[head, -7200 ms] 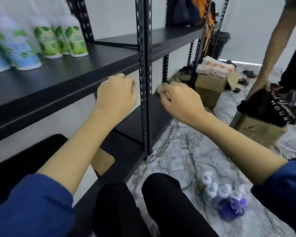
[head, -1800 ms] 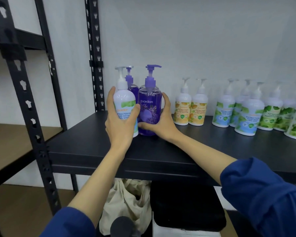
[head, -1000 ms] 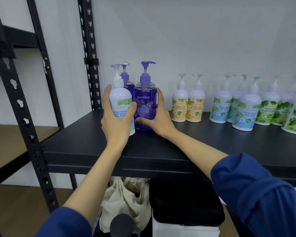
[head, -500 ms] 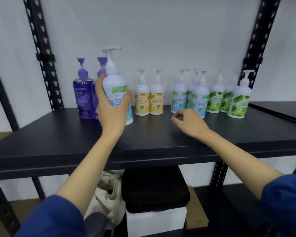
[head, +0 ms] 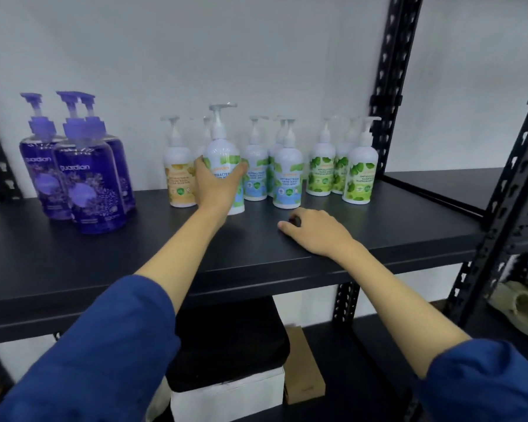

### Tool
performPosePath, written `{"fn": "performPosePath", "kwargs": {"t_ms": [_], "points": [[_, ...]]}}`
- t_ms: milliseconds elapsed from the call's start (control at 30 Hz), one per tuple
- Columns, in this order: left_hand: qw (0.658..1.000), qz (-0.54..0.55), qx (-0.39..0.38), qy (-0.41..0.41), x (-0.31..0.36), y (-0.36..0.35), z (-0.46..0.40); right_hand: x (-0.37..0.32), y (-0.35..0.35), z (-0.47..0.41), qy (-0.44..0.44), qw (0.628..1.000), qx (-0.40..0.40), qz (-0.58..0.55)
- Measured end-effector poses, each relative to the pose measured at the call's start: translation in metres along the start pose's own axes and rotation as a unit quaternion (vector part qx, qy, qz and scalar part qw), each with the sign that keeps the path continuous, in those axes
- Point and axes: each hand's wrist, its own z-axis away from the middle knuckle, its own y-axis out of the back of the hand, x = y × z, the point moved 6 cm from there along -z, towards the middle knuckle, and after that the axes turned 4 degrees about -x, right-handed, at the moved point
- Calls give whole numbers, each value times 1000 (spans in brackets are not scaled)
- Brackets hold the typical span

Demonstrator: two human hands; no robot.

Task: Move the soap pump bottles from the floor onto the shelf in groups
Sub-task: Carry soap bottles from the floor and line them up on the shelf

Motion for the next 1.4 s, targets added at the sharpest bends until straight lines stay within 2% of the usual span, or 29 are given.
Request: {"fn": "performPosePath", "kwargs": {"t_ms": [100,200,400,567,667,800,933,1267,1400], "points": [[997,16,-49,49,-9,-13,-18,1,0,1,3,1000,9,-3],[993,34,-94,58,-14,-24,-25,0,1,1,8,1000,15,-4],[988,29,-150,36,-20,-40,-28,-1,3,4,7,1000,15,-4],[989,22,-147,9,-19,-43,-25,-2,3,5,4,1000,10,-6],[985,19,-172,-3,-17,-46,-21,-2,4,5,0,1000,7,-8],[981,-40,-191,-6,-15,-37,-19,-1,3,6,-2,1000,5,-7],[968,-68,-243,4,-15,-28,-20,-1,3,6,-2,1000,6,-8],[972,-62,-227,-23,-16,-37,-20,-1,3,6,-6,1000,3,-14],[971,-102,-204,-75,-14,-39,-17,-1,3,5,-5,1000,6,-15]]}}
